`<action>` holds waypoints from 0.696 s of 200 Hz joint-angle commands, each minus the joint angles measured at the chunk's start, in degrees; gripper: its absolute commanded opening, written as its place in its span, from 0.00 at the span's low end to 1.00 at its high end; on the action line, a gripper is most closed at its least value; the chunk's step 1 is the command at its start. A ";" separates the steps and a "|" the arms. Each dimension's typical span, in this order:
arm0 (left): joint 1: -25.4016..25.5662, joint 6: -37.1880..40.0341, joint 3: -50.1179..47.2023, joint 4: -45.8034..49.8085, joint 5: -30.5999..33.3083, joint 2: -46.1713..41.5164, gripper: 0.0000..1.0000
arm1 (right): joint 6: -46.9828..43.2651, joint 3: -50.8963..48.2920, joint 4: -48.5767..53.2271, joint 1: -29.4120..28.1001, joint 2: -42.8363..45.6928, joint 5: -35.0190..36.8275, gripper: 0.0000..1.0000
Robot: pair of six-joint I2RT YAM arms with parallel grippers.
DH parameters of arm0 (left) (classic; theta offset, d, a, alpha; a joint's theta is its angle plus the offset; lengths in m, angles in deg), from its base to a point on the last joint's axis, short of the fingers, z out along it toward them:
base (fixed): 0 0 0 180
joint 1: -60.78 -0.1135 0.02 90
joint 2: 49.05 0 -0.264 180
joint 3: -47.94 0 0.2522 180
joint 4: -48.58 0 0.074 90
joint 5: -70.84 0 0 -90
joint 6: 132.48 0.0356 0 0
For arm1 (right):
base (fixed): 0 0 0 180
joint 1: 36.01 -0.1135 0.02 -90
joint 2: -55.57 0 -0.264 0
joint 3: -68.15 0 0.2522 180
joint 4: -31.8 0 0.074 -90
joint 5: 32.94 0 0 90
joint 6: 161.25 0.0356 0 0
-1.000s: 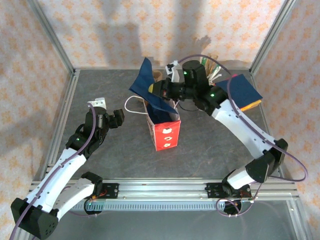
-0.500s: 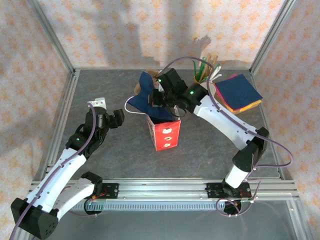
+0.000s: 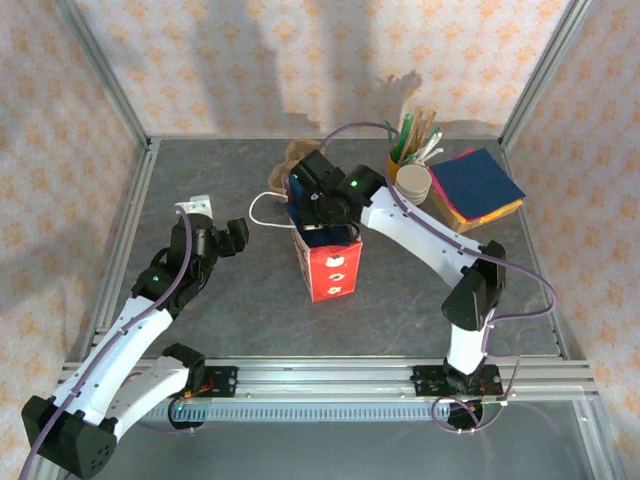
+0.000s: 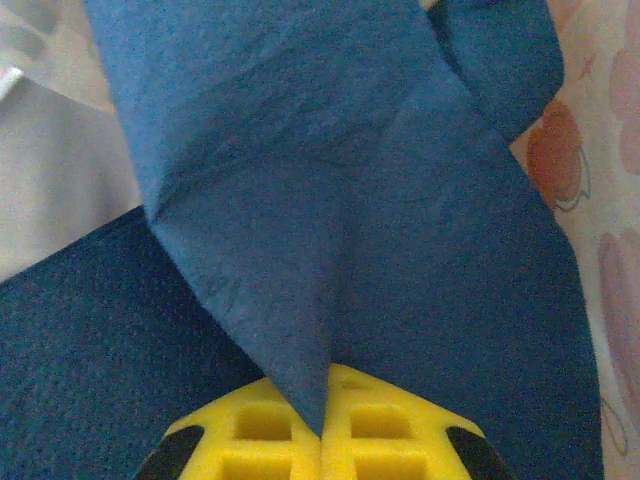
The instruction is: Pack the takeout coffee
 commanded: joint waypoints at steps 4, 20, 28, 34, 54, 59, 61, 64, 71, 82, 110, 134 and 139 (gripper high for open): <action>-0.44 -0.73 -0.52 -1.39 -0.17 0.02 0.85 | -1.24 3.16 5.08 -0.32 -1.76 4.48 0.00; -0.44 -0.50 -0.38 -1.22 0.02 -0.06 0.85 | -1.49 4.48 6.74 -0.42 -3.10 5.50 0.00; -0.42 -0.48 -0.43 -1.30 0.14 -0.06 0.85 | -1.56 4.97 6.89 -0.53 -3.42 5.46 0.00; -0.44 -0.47 -0.38 -1.35 0.18 0.02 0.85 | -1.63 5.24 6.83 -0.61 -3.53 5.42 0.00; -0.44 -0.47 -0.41 -1.49 0.15 0.17 0.85 | -1.86 5.66 6.35 -0.79 -3.62 4.97 0.00; -0.42 -0.47 -0.37 -1.48 0.04 0.20 0.85 | -1.98 5.75 6.30 -0.77 -3.70 4.55 0.00; -0.43 -0.47 -0.37 -1.48 0.08 0.20 0.85 | -2.03 5.78 6.27 -0.72 -3.71 4.37 0.00; -0.44 -0.47 -0.43 -1.49 0.02 0.20 0.85 | -2.04 5.79 6.26 -0.72 -3.71 4.10 0.00; -0.43 -0.55 -0.38 -1.48 0.08 0.26 0.85 | -2.13 6.01 6.32 -0.80 -3.64 3.88 0.00; -0.43 -0.55 -0.40 -1.40 0.04 0.23 0.85 | -2.13 6.31 6.43 -0.79 -3.47 3.80 0.07; -0.44 -0.73 -0.51 -1.48 -0.07 0.20 0.85 | -2.40 8.64 6.66 -0.80 -2.99 3.88 0.21; -0.44 -0.71 -0.58 -1.49 -0.07 0.20 0.85 | -2.65 12.28 7.56 -0.79 -3.43 5.16 0.24; -0.43 -0.81 -0.55 -1.48 -0.05 0.27 0.85 | -2.69 12.86 7.66 -0.78 -3.53 5.78 0.24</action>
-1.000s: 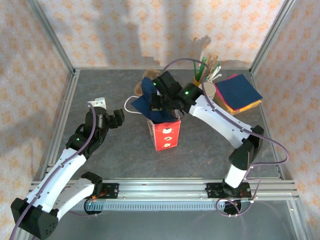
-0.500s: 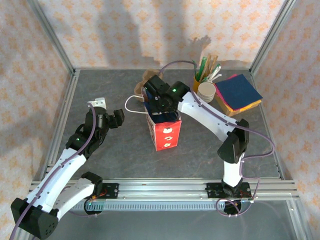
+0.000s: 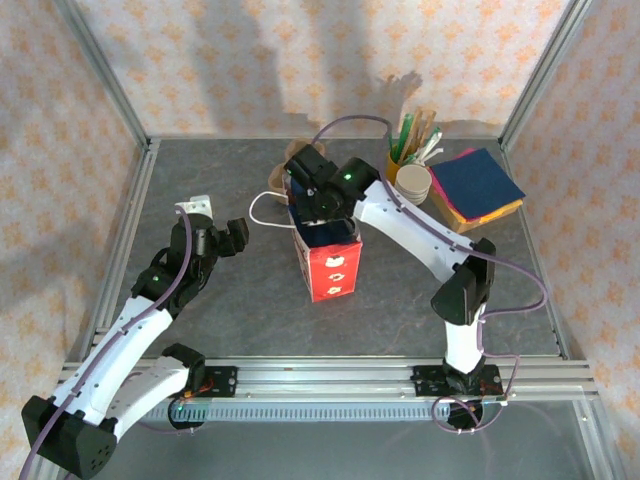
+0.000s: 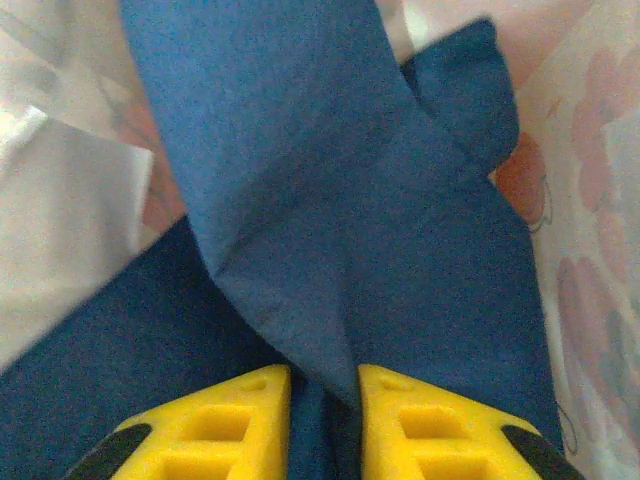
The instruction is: Pack the takeout coffee
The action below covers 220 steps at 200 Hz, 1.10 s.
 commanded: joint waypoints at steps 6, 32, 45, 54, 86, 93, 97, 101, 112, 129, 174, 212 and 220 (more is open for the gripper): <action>-0.39 -0.86 -0.57 -1.41 0.00 0.18 0.85 | -0.73 4.95 1.75 -0.36 0.05 3.96 0.24; -0.44 -0.99 -0.65 -1.66 -0.15 0.00 0.85 | -1.13 5.97 0.18 -0.30 -0.19 6.33 0.24; -0.44 -0.97 -0.71 -1.57 -0.16 0.00 0.85 | -1.08 5.21 -1.40 -0.31 0.04 5.96 0.23; -0.44 -0.99 -0.72 -1.48 -0.03 -0.08 0.85 | -1.23 4.12 -2.71 -0.36 0.12 4.80 0.20; -0.44 -0.95 -0.59 -1.33 0.17 -0.26 0.85 | -1.31 1.25 -5.81 -0.19 -0.82 2.55 0.10; -0.44 -0.99 -0.64 -1.31 0.16 -0.26 0.85 | -1.11 0.59 -6.01 0.11 -1.29 2.31 0.09; -0.44 -0.99 -0.65 -1.28 0.17 -0.34 0.85 | -1.03 0.24 -6.00 0.37 -1.42 1.85 0.09; -0.44 -0.99 -0.62 -1.22 0.13 -0.35 0.85 | -0.76 -0.19 -5.95 0.60 -1.65 1.43 0.09; -0.44 -0.99 -0.60 -1.13 0.22 -0.44 0.85 | -0.58 -1.70 -6.32 1.35 -1.99 0.22 0.08; -0.40 -0.90 -0.57 -1.04 0.49 -0.69 0.85 | -1.16 -5.04 -8.35 2.25 -1.80 -1.34 0.08; -0.44 -0.63 -0.48 -0.69 1.05 -1.14 0.85 | -0.26 -5.95 -7.77 3.14 -2.32 -2.91 0.07; -0.44 -0.80 -0.68 -1.26 0.65 -0.88 0.85 | -1.46 7.04 -5.57 2.28 -1.47 -4.19 0.07; -0.39 -0.82 -0.72 -1.22 0.70 -0.80 0.85 | -1.92 9.01 -5.72 2.28 -1.08 -4.31 0.07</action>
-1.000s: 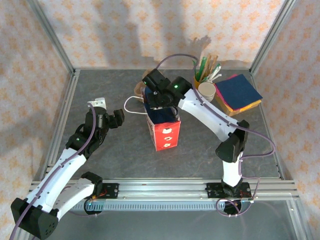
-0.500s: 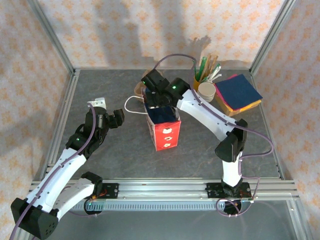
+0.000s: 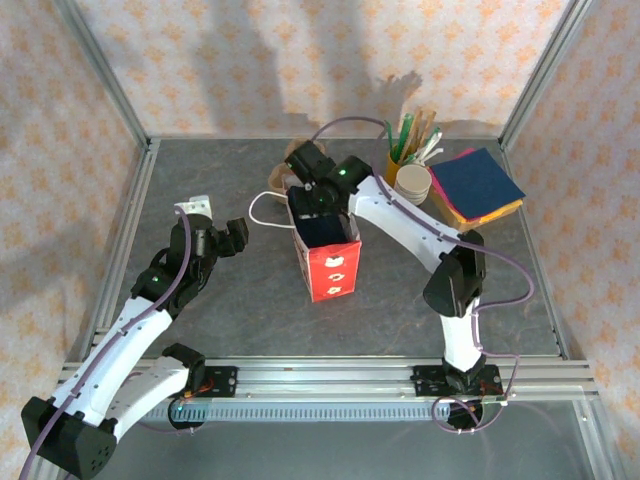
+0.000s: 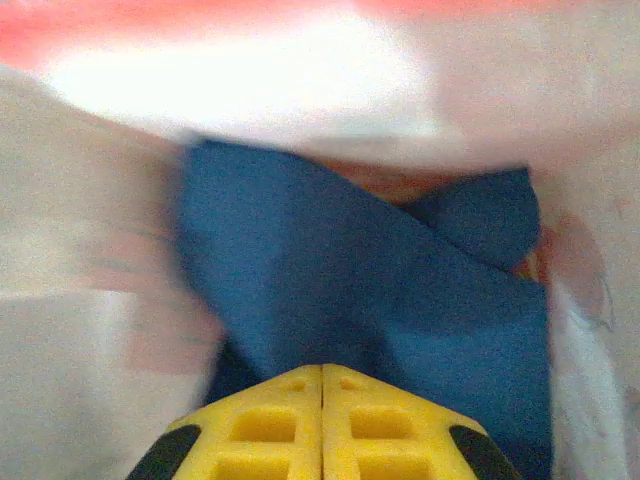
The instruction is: Pack the takeout coffee
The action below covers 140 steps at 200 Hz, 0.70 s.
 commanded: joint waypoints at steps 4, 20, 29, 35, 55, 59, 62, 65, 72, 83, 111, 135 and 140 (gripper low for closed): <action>-0.43 -0.62 -0.56 -1.24 0.66 -0.50 0.85 | -1.20 8.70 0.44 -0.41 2.97 -0.76 0.08; -0.44 -0.66 -0.45 -1.23 0.84 -0.70 0.85 | -2.30 11.17 -0.67 0.01 4.57 0.24 0.12; -0.43 -0.69 -0.37 -1.15 1.16 -0.86 0.85 | -3.03 11.31 -1.83 0.77 6.00 0.65 0.13; -0.44 -0.68 -0.19 -1.05 1.31 -0.92 0.85 | -3.11 10.83 -2.74 1.43 7.29 1.55 0.13; -0.44 -0.89 0.82 -0.99 2.06 -1.30 0.86 | -3.13 6.29 -7.04 4.82 12.95 4.86 0.17; -0.44 -1.15 1.12 -1.12 2.30 -1.30 0.86 | -3.17 4.73 -8.16 5.60 14.42 5.86 0.19; -0.44 -1.32 1.36 -1.33 2.39 -1.34 0.86 | -3.17 3.30 -9.09 6.14 15.56 6.52 0.20; -0.44 -1.49 1.62 -1.60 2.54 -1.38 0.86 | -3.36 1.89 -9.96 6.81 16.67 7.25 0.23; -0.44 -1.84 2.15 -2.44 2.72 -1.40 0.87 | -3.69 -1.74 -12.27 8.27 19.46 9.06 0.30; -0.44 -2.24 2.77 -4.20 3.29 -1.31 0.88 | -4.11 -8.07 -15.97 11.19 24.37 10.73 0.33; -0.49 -4.34 3.31 -8.89 10.66 0.03 0.94 | -5.35 -27.25 -28.11 20.75 37.54 11.94 0.47; -0.68 -2.40 0.86 -17.30 19.32 0.81 0.99 | -8.24 -43.40 -39.13 27.93 46.84 14.59 0.64; -0.78 -1.55 -0.27 -19.94 21.38 0.73 0.99 | -8.62 -46.60 -41.52 29.47 48.57 14.70 0.67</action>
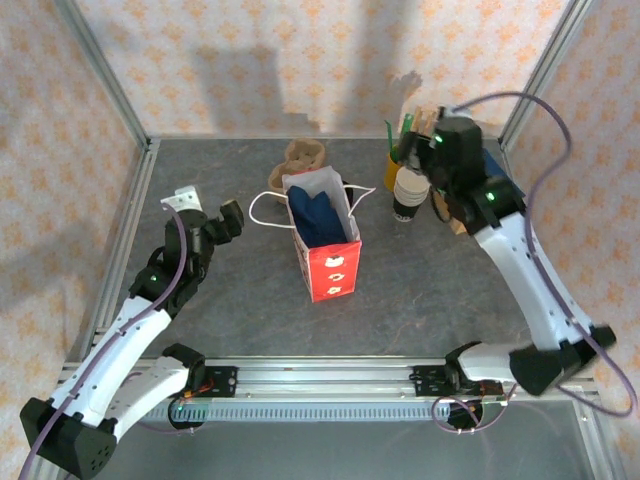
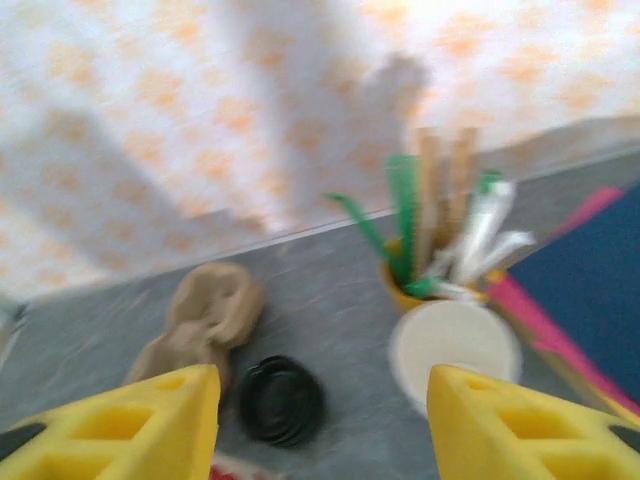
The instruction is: Pack the takeout coffee
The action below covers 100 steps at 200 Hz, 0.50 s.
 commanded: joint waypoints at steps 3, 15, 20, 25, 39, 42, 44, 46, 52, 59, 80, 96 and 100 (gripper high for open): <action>-0.87 1.78 -2.38 -13.18 12.60 0.21 0.99 | -3.27 -13.90 -15.43 5.65 7.13 4.27 0.69; -1.46 4.74 -5.88 -20.84 16.55 -0.06 0.99 | -2.37 -20.65 -20.18 9.50 9.46 3.78 0.77; -1.79 5.68 -7.27 -23.55 18.39 -0.06 0.99 | -1.69 -22.99 -21.64 11.26 10.01 2.39 0.80; -2.13 6.25 -8.64 -26.30 20.26 0.00 0.99 | -0.97 -25.12 -22.99 12.82 10.35 1.49 0.82; -3.53 8.92 -12.55 -33.06 23.66 0.58 0.99 | 0.55 -31.44 -27.68 15.24 10.50 3.79 0.88; -3.94 9.71 -13.58 -34.73 23.97 0.75 0.99 | 0.31 -32.87 -29.01 15.56 10.50 4.37 0.89; -4.21 10.20 -14.28 -35.91 24.25 0.91 0.99 | 0.13 -33.84 -30.03 15.74 10.48 4.82 0.90; -4.47 10.58 -14.94 -36.96 24.48 1.04 0.99 | -0.02 -34.85 -31.00 15.91 10.43 5.41 0.90; -5.31 11.50 -16.72 -39.52 24.72 1.52 0.99 | -0.41 -38.15 -34.55 16.14 10.36 7.48 0.92; -6.42 12.24 -18.60 -42.27 24.74 2.22 0.99 | -0.70 -42.12 -39.43 16.61 10.19 8.82 0.96; -10.17 12.47 -23.43 -48.02 25.39 5.66 0.99 | -0.73 -51.75 -52.34 18.05 9.99 10.23 1.00; -12.31 14.12 -26.28 -52.10 25.35 8.04 0.99 | -2.94 -58.12 -62.25 18.29 9.39 11.10 1.00; -12.77 14.81 -27.39 -54.07 25.07 8.72 0.99 | -3.64 -59.79 -65.04 18.29 8.95 11.30 1.00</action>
